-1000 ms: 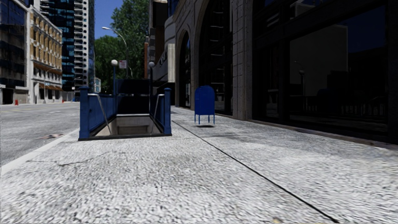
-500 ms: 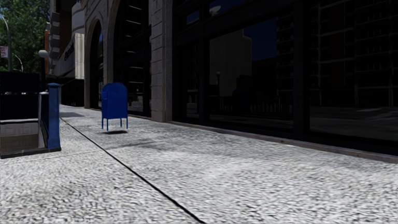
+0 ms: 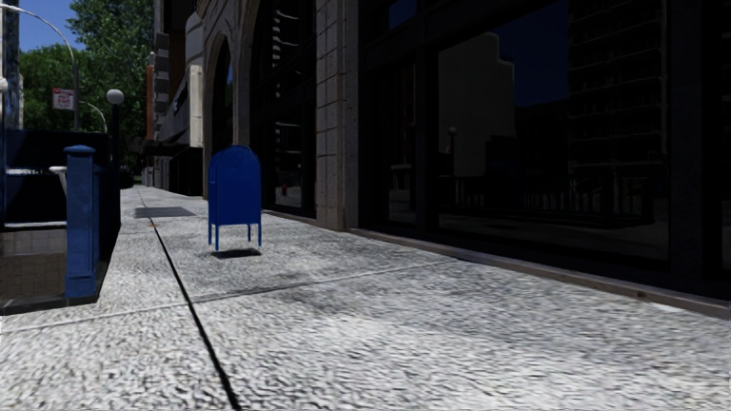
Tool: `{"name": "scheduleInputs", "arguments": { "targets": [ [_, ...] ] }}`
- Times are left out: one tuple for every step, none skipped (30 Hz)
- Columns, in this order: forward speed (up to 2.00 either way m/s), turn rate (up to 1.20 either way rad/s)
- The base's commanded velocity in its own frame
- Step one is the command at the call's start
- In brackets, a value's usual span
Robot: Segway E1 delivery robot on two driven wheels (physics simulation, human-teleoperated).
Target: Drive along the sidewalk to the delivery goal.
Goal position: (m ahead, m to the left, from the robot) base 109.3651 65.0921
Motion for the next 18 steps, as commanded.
{"name": "scheduleInputs", "arguments": {
  "targets": [
    [2.0,0.44],
    [2.0,0.44],
    [2.0,0.0],
    [2.0,0.0],
    [2.0,0.0],
    [2.0,0.0],
    [2.0,0.0],
    [2.0,0.0],
    [2.0,0.0],
    [2.0,0.0],
    [2.0,0.0],
    [2.0,0.0],
    [2.0,0.0],
    [2.0,0.0],
    [2.0,0.0],
    [2.0,0.0],
    [2.0,0.0],
    [2.0,0.0]
  ]
}}
